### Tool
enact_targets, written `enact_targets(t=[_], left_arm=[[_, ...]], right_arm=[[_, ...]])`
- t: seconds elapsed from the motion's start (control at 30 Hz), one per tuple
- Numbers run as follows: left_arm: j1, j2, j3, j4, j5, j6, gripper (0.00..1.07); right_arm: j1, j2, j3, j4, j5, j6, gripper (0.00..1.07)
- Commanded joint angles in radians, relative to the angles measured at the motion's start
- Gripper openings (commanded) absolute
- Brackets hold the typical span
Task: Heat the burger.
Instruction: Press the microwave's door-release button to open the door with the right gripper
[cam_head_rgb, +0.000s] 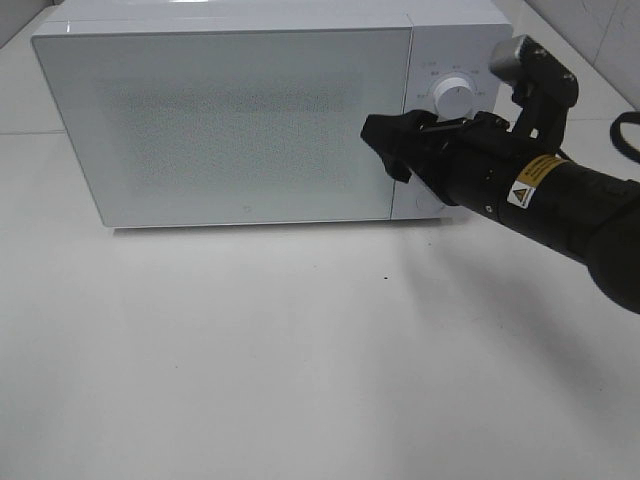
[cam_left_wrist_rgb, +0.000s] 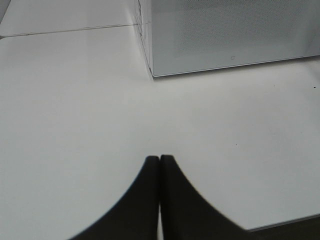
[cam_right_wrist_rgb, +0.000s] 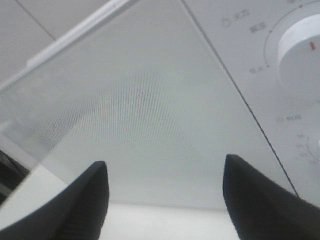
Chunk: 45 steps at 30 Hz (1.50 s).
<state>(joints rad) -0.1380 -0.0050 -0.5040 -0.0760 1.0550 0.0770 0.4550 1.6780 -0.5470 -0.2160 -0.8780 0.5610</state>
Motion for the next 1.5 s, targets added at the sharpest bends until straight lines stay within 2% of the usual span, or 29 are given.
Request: enact_targets(t=[0.03,0.07,0.2,0.23,0.27,0.3,0.33,0.4,0.43,0.47,0.5,0.57,0.6,0.67,0.7,0.9,1.0,1.03,1.1,1.13,1.2,1.23,1.27,1.3,1.37,1.43,1.5], left_arm=[[0.002,-0.009,0.003,-0.001,-0.015,-0.008,0.00],[0.002,-0.009,0.003,-0.001,-0.015,-0.008,0.00],[0.002,-0.009,0.003,-0.001,-0.015,-0.008,0.00],[0.002,-0.009,0.003,-0.001,-0.015,-0.008,0.00],[0.002,-0.009,0.003,-0.001,-0.015,-0.008,0.00],[0.002,-0.009,0.003,-0.001,-0.015,-0.008,0.00],[0.002,-0.009,0.003,-0.001,-0.015,-0.008,0.00],[0.002,-0.009,0.003,-0.001,-0.015,-0.008,0.00],[0.002,-0.009,0.003,-0.001,-0.015,-0.008,0.00],[0.002,-0.009,0.003,-0.001,-0.015,-0.008,0.00],[0.002,-0.009,0.003,-0.001,-0.015,-0.008,0.00],[0.002,-0.009,0.003,-0.001,-0.015,-0.008,0.00],[0.002,-0.009,0.003,-0.001,-0.015,-0.008,0.00],[0.002,-0.009,0.003,-0.001,-0.015,-0.008,0.00],[0.002,-0.009,0.003,-0.001,-0.015,-0.008,0.00],[0.002,-0.009,0.003,-0.001,-0.015,-0.008,0.00],[0.002,-0.009,0.003,-0.001,-0.015,-0.008,0.00],[0.002,-0.009,0.003,-0.001,-0.015,-0.008,0.00],[0.002,-0.009,0.003,-0.001,-0.015,-0.008,0.00],[0.002,-0.009,0.003,-0.001,-0.015,-0.008,0.00],[0.002,-0.009,0.003,-0.001,-0.015,-0.008,0.00],[0.002,-0.009,0.003,-0.001,-0.015,-0.008,0.00],[0.002,-0.009,0.003,-0.001,-0.015,-0.008,0.00],[0.002,-0.009,0.003,-0.001,-0.015,-0.008,0.00],[0.002,-0.009,0.003,-0.001,-0.015,-0.008,0.00],[0.002,-0.009,0.003,-0.001,-0.015,-0.008,0.00],[0.002,-0.009,0.003,-0.001,-0.015,-0.008,0.00]], right_arm=[[-0.004,-0.085,-0.007,-0.050,0.221,-0.098,0.62],[-0.004,-0.085,-0.007,-0.050,0.221,-0.098,0.62],[-0.004,-0.170,-0.058,-0.128,0.508,-0.118,0.62],[-0.004,-0.170,-0.058,-0.128,0.508,-0.118,0.62],[-0.004,-0.196,-0.091,-0.170,0.631,-0.117,0.61],[-0.004,-0.196,-0.091,-0.170,0.631,-0.117,0.61],[-0.003,-0.216,-0.124,-0.193,0.766,-0.117,0.61],[-0.003,-0.225,-0.143,-0.193,0.834,-0.117,0.60],[-0.003,-0.235,-0.182,-0.193,0.954,-0.123,0.59],[-0.003,-0.235,-0.182,-0.193,0.954,-0.123,0.59],[-0.003,-0.243,-0.217,-0.188,1.072,-0.134,0.58],[-0.002,-0.243,-0.232,-0.181,1.135,-0.143,0.57],[-0.001,-0.243,-0.270,-0.151,1.262,-0.181,0.56],[-0.001,-0.243,-0.287,-0.132,1.310,-0.205,0.55],[-0.001,-0.243,-0.320,-0.089,1.412,-0.263,0.55],[-0.007,-0.243,-0.406,-0.045,1.587,-0.371,0.55],[-0.055,-0.243,-0.448,-0.011,1.614,-0.378,0.55],[-0.112,-0.243,-0.471,0.055,1.622,-0.404,0.55],[-0.139,-0.243,-0.479,0.088,1.633,-0.427,0.55],[-0.210,-0.243,-0.496,0.165,1.670,-0.481,0.55],[-0.245,-0.244,-0.504,0.205,1.689,-0.508,0.55],[-0.308,-0.251,-0.508,0.271,1.713,-0.537,0.55],[-0.308,-0.251,-0.508,0.271,1.713,-0.537,0.55],[-0.369,-0.261,-0.508,0.314,1.740,-0.541,0.55],[-0.398,-0.269,-0.506,0.328,1.754,-0.540,0.55],[-0.468,-0.320,-0.505,0.335,1.818,-0.540,0.55],[-0.471,-0.334,-0.505,0.329,1.836,-0.540,0.55]])
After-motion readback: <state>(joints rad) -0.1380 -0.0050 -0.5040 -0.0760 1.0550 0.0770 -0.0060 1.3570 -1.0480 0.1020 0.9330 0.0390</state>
